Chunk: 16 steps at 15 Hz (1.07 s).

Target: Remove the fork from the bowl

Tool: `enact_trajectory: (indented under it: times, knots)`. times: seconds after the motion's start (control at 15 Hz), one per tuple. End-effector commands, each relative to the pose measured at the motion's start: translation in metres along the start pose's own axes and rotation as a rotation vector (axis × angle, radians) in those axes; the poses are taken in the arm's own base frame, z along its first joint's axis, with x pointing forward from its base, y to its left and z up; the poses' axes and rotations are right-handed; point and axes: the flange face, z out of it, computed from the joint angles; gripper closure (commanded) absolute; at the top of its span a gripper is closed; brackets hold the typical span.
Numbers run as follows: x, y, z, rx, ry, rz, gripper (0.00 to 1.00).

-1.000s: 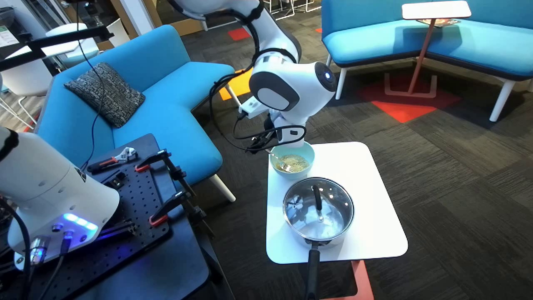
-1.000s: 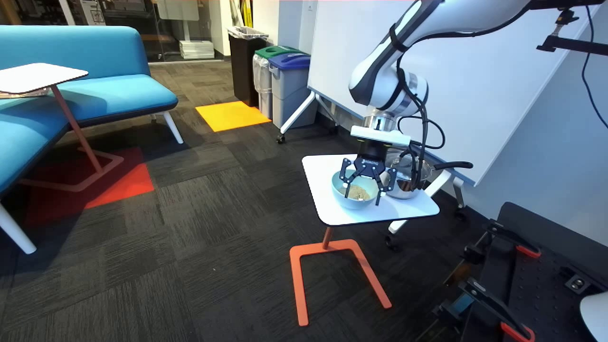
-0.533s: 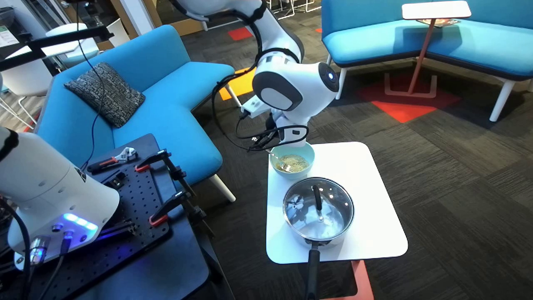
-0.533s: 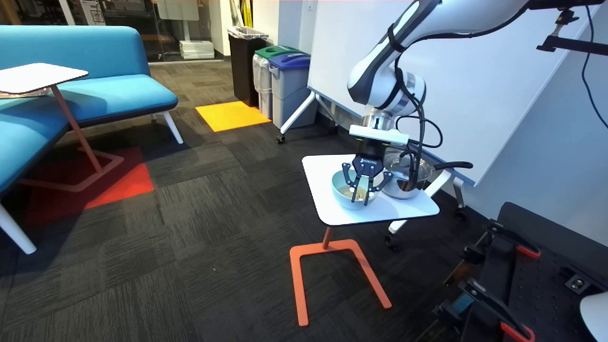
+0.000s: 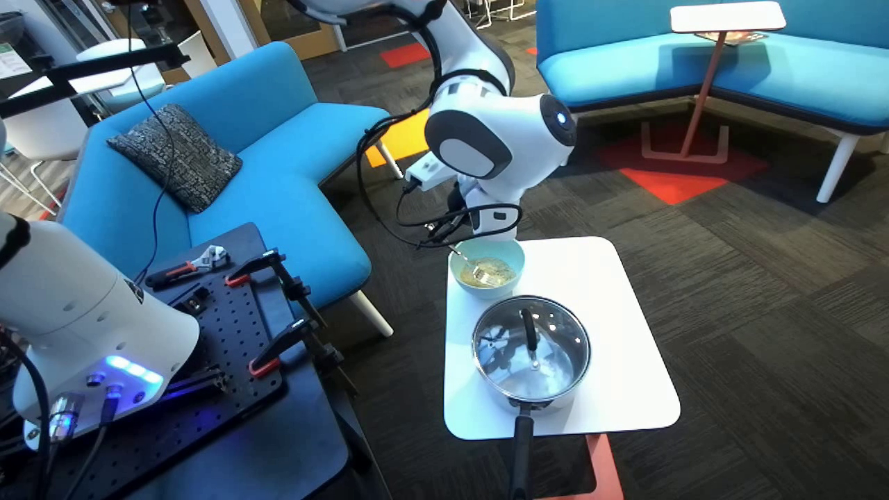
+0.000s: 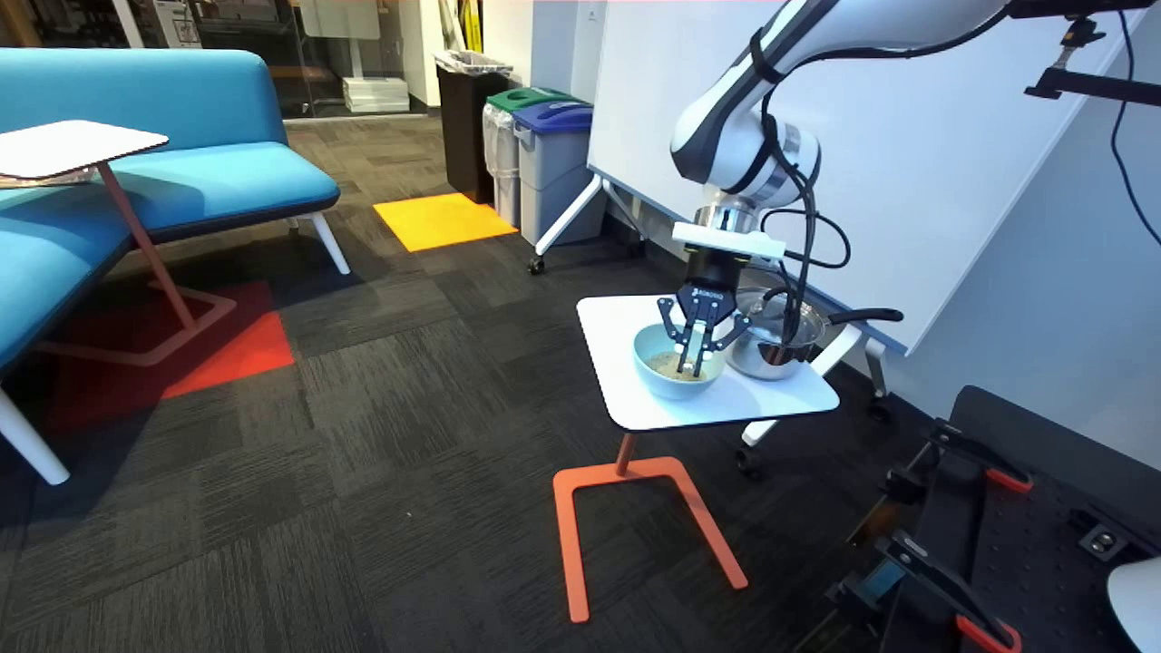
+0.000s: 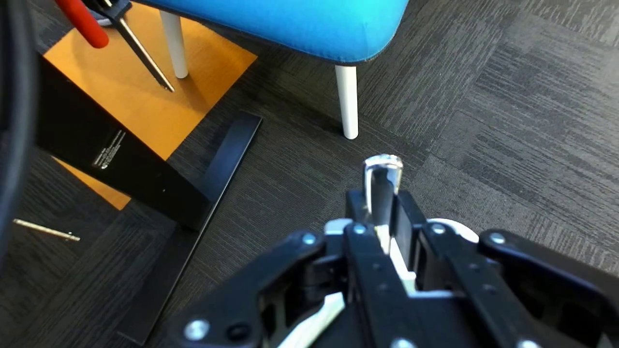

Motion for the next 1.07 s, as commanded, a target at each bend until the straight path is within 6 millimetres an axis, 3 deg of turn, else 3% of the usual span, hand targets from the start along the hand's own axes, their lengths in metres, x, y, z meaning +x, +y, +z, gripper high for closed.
enact_trajectory:
  times: [0.0, 0.33, 0.67, 1.0]
  knots:
    - [-0.02, 0.014, -0.046, 0.053, -0.072, -0.014, 0.95]
    - [-0.029, 0.029, -0.078, 0.072, -0.315, -0.074, 0.95]
    - [-0.033, 0.04, -0.081, 0.091, -0.579, -0.152, 0.95]
    - [-0.044, 0.036, -0.09, 0.182, -0.546, -0.222, 0.95]
